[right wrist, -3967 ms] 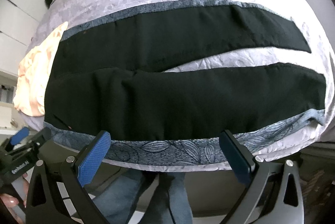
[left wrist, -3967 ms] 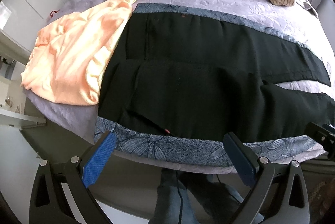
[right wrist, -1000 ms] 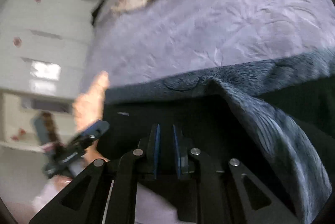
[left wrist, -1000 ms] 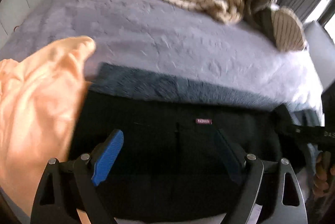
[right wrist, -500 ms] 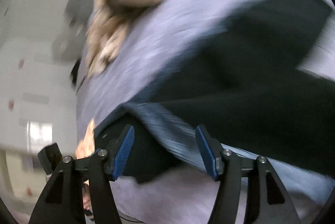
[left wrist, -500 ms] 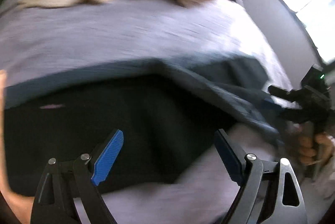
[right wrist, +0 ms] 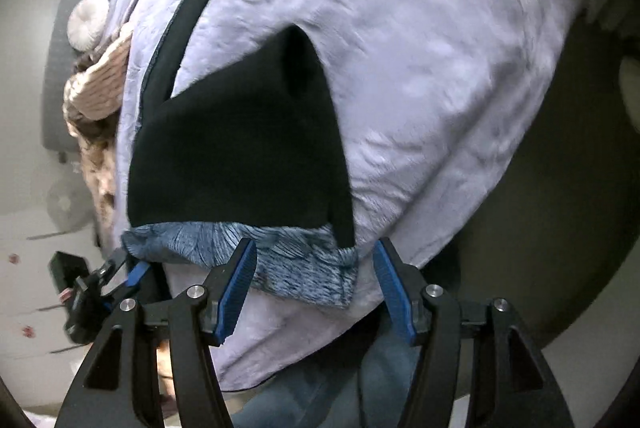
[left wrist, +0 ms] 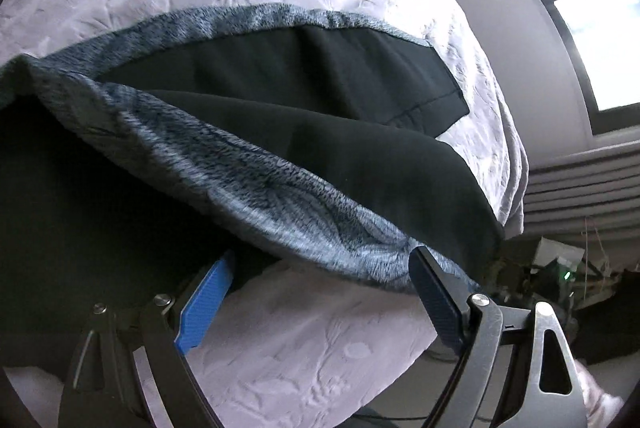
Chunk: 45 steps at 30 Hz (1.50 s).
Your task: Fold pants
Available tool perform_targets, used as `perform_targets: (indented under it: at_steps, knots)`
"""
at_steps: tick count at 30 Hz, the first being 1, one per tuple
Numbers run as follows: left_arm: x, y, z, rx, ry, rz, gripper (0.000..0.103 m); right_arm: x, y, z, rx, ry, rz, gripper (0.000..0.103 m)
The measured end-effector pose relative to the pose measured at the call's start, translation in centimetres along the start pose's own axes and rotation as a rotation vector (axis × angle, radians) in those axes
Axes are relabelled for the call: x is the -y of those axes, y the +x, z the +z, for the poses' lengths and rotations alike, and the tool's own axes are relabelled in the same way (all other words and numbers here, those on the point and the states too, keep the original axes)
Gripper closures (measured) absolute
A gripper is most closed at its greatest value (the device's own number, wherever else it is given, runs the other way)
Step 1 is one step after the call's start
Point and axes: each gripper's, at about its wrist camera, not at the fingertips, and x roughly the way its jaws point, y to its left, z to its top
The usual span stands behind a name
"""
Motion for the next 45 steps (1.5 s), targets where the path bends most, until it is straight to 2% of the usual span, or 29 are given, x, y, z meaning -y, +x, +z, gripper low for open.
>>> perform_targets:
  at_steps: [2,3,4,5,6,7,8,11,13,17,18,19,20,27,29,30,32,34,35,36,38,41,43,44,45]
  knots:
    - [-0.3,0.5,0.2,0.0,-0.028,-0.021,0.014,0.7,1.4,-0.6,-0.04,0.034,0.102,0.039]
    - [-0.5,0.9,0.4,0.0,-0.045,-0.034,0.014,1.1,2.2,-0.6,-0.061,0.049,0.142,0.045]
    - [-0.7,1.0,0.5,0.001,-0.056,-0.042,0.014,1.4,2.8,-0.6,-0.073,0.06,0.161,0.054]
    - [-1.0,1.0,0.6,0.004,-0.067,-0.051,0.015,1.4,3.1,-0.7,-0.075,0.075,0.168,0.075]
    - [-1.1,1.0,0.8,0.01,-0.078,-0.057,0.017,1.9,3.1,-0.7,-0.069,0.108,0.187,0.088]
    - [-1.2,0.9,1.1,0.013,-0.078,-0.055,0.031,2.0,2.8,-0.8,-0.059,0.123,0.21,0.091]
    - [-1.1,0.8,1.3,0.009,-0.072,-0.05,0.039,2.0,2.0,-0.9,-0.041,0.129,0.236,0.094]
    - [-0.8,0.0,2.0,0.02,-0.068,-0.061,0.042,-0.1,-0.5,-0.2,0.001,0.1,0.292,0.095]
    - [0.1,-1.1,2.9,0.047,-0.054,-0.057,0.042,-2.4,-1.9,1.4,0.029,0.061,0.324,0.095]
    - [1.7,-2.5,5.2,0.105,-0.019,-0.025,0.041,-8.0,-3.5,6.8,0.059,-0.019,0.394,0.095]
    - [2.1,-2.7,6.3,0.117,-0.01,-0.003,0.04,-9.3,-3.7,8.5,0.058,-0.041,0.397,0.095]
    - [2.4,-2.7,7.1,0.125,0.0,0.019,0.029,-9.9,-4.0,9.4,0.055,-0.054,0.398,0.095]
    - [2.5,-2.9,7.8,0.137,0.01,0.045,0.017,-11.7,-3.6,11.6,0.047,-0.076,0.395,0.095]
    - [3.4,-4.5,11.3,0.186,0.085,0.164,0.017,-17.6,-0.2,22.4,0.024,-0.116,0.311,0.095]
    - [3.0,-4.9,11.4,0.199,0.083,0.196,0.017,-19.1,1.6,24.4,0.01,-0.151,0.248,0.089]
    - [2.7,-4.8,11.3,0.195,0.074,0.212,0.017,-20.0,2.8,25.4,0.016,-0.186,0.18,0.086]
    - [2.1,-4.4,10.9,0.178,0.052,0.245,0.017,-20.8,3.3,25.8,0.029,-0.213,0.112,0.075]
    - [1.3,-3.5,10.1,0.159,0.029,0.263,0.017,-20.8,3.1,25.1,0.045,-0.234,0.113,0.067]
    - [1.1,-2.9,9.8,0.15,0.021,0.269,0.017,-20.6,2.6,24.5,0.058,-0.244,0.102,0.057]
    - [0.9,-2.4,9.4,0.139,0.011,0.279,0.017,-19.8,2.0,23.4,0.083,-0.248,0.07,0.052]
    - [0.2,-1.5,8.8,0.122,-0.017,0.288,0.017,-17.9,1.2,21.8,0.124,-0.231,0.016,0.052]
    - [-0.4,-0.6,8.3,0.107,-0.05,0.289,0.017,-14.6,1.5,20.4,0.127,-0.187,-0.05,0.052]
    - [-0.3,0.1,8.4,0.096,-0.044,0.304,0.017,-13.1,2.7,20.7,0.109,-0.142,-0.054,0.052]
    - [-0.2,0.2,8.3,0.093,-0.041,0.312,0.017,-12.5,3.1,20.9,0.106,-0.122,-0.033,0.058]
    - [-0.2,0.5,8.4,0.088,-0.039,0.324,0.017,-12.3,3.8,21.3,0.101,-0.108,-0.005,0.085]
